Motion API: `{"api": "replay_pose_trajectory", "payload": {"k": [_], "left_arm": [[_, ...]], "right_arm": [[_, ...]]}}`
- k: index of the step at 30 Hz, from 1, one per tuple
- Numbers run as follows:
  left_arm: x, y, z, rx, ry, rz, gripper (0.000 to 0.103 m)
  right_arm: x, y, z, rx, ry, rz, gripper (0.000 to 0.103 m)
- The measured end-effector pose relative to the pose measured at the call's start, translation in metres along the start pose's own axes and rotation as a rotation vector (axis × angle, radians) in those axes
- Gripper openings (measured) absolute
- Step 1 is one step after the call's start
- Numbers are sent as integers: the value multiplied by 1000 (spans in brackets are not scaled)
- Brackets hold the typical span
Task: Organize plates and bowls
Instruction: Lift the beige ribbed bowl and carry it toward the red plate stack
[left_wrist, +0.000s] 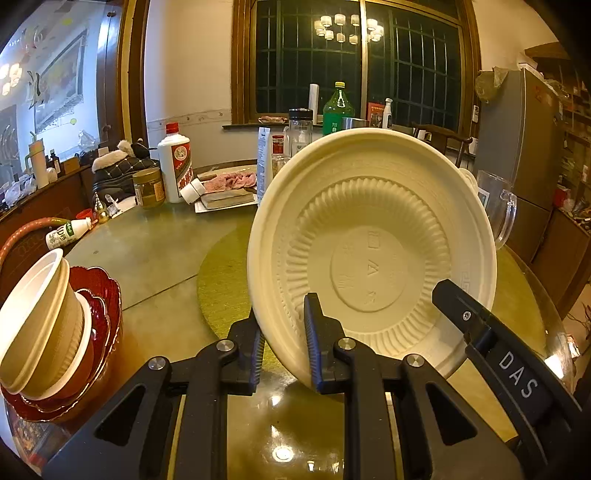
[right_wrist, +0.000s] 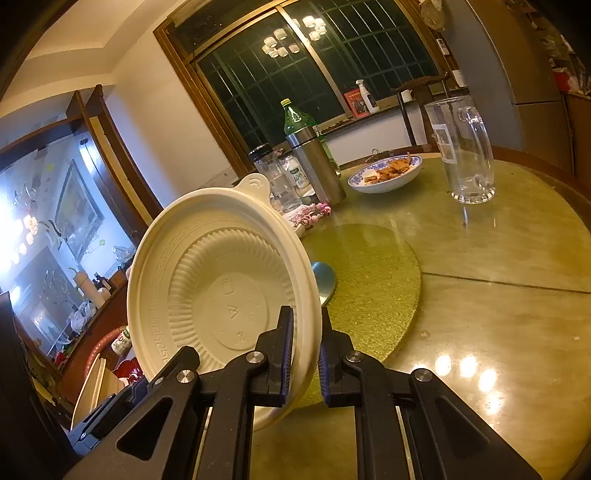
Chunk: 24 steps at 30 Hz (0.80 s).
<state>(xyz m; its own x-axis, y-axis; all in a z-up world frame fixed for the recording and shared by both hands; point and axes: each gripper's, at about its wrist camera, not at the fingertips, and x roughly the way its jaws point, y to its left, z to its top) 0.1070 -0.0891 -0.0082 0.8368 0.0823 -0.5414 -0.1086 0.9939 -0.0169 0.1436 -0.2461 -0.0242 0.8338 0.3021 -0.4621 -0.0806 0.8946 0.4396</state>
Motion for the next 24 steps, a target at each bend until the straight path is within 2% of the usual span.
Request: {"api": "replay_pose_trajectory", "payload": {"k": [24], "left_arm": [[-11, 15, 2, -14, 23, 33, 19]], "right_arm": [[3, 9, 2, -13, 39, 61, 11]]}}
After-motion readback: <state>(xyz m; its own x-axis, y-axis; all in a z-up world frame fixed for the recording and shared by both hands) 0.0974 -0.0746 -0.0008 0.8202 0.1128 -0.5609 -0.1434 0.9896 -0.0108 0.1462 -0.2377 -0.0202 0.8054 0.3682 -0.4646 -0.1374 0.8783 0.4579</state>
